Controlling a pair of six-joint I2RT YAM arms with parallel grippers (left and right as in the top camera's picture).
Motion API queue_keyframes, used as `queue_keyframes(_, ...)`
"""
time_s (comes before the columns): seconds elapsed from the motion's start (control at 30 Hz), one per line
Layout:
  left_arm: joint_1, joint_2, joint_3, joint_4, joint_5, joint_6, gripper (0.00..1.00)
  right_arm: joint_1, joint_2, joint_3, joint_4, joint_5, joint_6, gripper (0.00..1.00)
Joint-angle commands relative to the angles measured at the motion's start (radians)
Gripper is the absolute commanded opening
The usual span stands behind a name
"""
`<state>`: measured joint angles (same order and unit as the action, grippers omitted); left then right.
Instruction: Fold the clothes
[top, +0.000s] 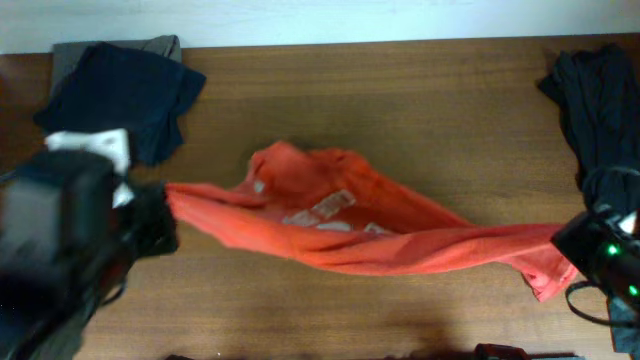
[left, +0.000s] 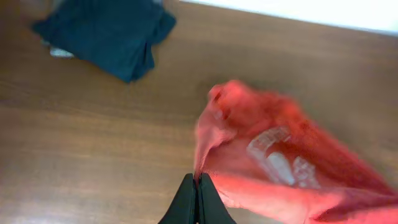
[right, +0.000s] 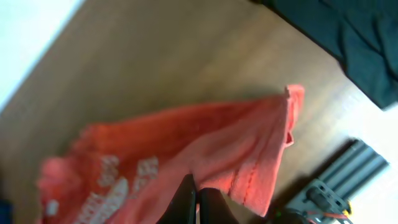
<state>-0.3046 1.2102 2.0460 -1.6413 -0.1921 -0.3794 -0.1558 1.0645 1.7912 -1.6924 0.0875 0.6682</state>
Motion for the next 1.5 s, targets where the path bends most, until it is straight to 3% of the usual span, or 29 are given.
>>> queue_keyframes(0.0, 0.006, -0.037, 0.111, -0.045, -0.008, -0.034, 0.01, -0.002, -0.014, 0.095, -0.006, -0.097, -0.08, 0.04)
queue_keyframes(0.47, 0.006, -0.049, 0.544, -0.046, 0.001, -0.035, 0.01, -0.002, 0.002, 0.451, -0.006, -0.148, -0.108, 0.04)
queue_keyframes(0.73, 0.006, 0.001, 0.579, -0.034, -0.193, -0.034, 0.01, -0.002, 0.073, 0.526, 0.029, -0.148, -0.107, 0.04)
queue_keyframes(0.97, 0.006, 0.195, 0.579, -0.027, -0.225, -0.024, 0.01, -0.002, 0.243, 0.526, 0.043, -0.148, -0.107, 0.04)
queue_keyframes(1.17, 0.006, 0.432, 0.579, 0.068, -0.255, -0.023, 0.01, -0.002, 0.422, 0.524, 0.112, -0.144, -0.108, 0.04)
queue_keyframes(1.47, 0.022, 0.815, 0.579, 0.43, -0.27, 0.127, 0.0, -0.002, 0.738, 0.524, 0.277, -0.143, -0.107, 0.04)
